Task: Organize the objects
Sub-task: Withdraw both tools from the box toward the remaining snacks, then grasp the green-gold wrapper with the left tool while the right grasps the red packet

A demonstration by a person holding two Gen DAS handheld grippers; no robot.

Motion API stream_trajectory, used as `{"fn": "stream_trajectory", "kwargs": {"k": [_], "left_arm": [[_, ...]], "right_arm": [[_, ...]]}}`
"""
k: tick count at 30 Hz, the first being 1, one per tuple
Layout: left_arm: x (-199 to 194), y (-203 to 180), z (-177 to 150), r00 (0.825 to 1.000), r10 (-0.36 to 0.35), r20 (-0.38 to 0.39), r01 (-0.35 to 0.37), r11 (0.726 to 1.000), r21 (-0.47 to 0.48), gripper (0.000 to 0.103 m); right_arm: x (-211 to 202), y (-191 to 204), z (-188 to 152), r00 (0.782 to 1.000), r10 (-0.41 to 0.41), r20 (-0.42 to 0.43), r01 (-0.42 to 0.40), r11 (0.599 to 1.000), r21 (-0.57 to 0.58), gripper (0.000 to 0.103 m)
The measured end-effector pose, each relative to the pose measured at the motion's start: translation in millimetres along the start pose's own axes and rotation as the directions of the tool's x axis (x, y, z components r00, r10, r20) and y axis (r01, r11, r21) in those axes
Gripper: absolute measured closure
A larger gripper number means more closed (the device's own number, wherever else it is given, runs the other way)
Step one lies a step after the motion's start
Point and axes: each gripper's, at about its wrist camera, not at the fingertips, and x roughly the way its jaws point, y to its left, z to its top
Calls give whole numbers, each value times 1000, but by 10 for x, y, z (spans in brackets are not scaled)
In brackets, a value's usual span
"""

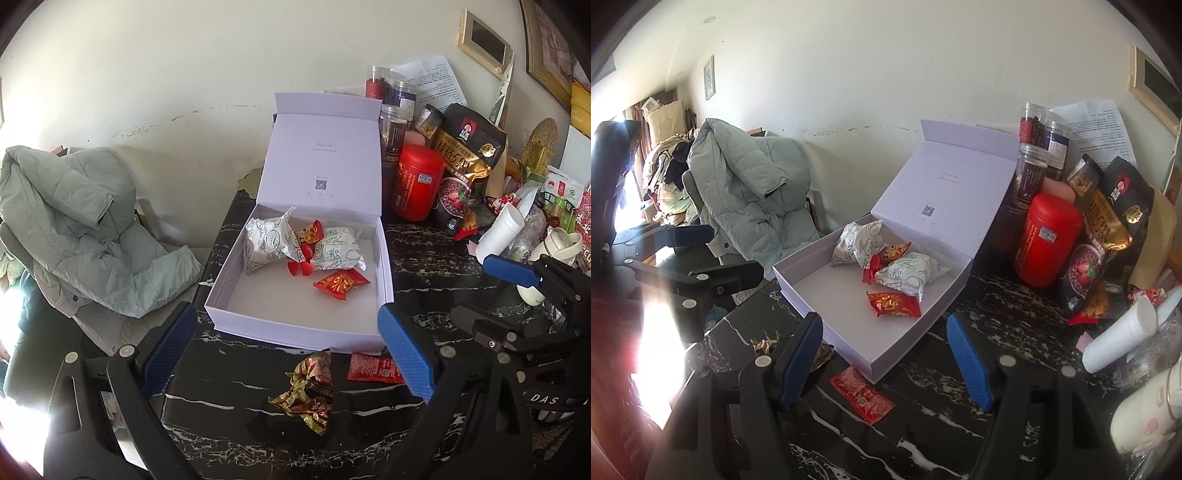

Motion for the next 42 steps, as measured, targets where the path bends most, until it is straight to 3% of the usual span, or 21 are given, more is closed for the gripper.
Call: {"fn": "stream_trajectory", "kwargs": {"k": [20, 29, 42], "left_arm": [[488, -26, -582, 987, -55, -152, 55, 998, -6, 5], [751, -3, -738, 971, -64, -229, 67, 998, 8, 5], [1178, 23, -830, 944, -68, -322, 75, 997, 8, 5]], "right_arm": [[431, 84, -561, 990, 65, -122, -65, 998, 3, 32], [725, 136, -775, 968, 134, -215, -144, 989, -36, 32], [1151, 65, -865, 946, 150, -287, -174, 983, -60, 32]]}}
